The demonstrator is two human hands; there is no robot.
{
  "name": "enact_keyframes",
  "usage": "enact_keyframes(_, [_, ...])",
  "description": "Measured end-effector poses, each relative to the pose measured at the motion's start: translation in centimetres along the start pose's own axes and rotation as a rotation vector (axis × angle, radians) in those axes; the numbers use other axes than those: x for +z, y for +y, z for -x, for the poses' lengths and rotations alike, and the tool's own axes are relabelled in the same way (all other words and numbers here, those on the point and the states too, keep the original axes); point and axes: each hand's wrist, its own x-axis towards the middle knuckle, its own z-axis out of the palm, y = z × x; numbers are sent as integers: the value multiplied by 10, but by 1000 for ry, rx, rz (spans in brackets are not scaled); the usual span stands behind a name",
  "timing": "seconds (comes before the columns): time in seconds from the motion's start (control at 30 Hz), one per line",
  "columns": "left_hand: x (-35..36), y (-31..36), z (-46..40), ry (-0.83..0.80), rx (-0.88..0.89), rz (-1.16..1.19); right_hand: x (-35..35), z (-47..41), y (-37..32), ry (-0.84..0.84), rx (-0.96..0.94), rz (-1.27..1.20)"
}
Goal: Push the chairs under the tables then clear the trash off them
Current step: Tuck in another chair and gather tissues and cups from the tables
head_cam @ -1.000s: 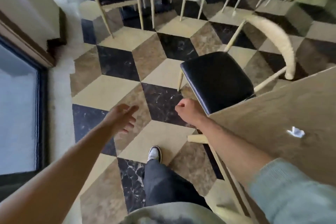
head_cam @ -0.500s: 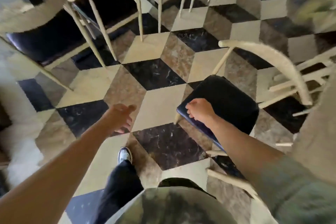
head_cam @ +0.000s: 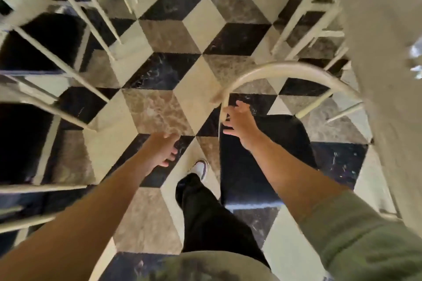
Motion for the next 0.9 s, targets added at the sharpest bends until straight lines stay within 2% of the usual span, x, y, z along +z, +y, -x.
enact_keyframes(0.1, [-5,61,-73,-43,-14,-99,26,-68,-33,54,50,-175])
enact_keyframes(0.23, [-2,146,-146,-93,38,-351,34,-125,-57,298,185,-448])
enact_keyframes(0.33, [20,208,-179,-137,155,-509,43,-148,-52,301,236,-489])
enact_keyframes(0.4, [52,251,-206,-79,210,-580,48,-161,-50,282,248,-556])
enact_keyframes(0.43, [83,277,-224,-105,238,-642,45,-174,-48,310,261,-599])
enact_keyframes(0.57, [197,352,-220,-380,354,-727,44,-173,-56,323,262,-572])
enact_keyframes(0.7, [280,371,-220,-655,510,-971,38,-166,-60,358,252,-611])
enact_keyframes(0.8, [293,378,-223,-763,518,-1086,34,-171,-67,458,297,-570])
enact_keyframes(0.9, [282,382,-232,-799,505,-1085,41,-173,-78,463,341,-485])
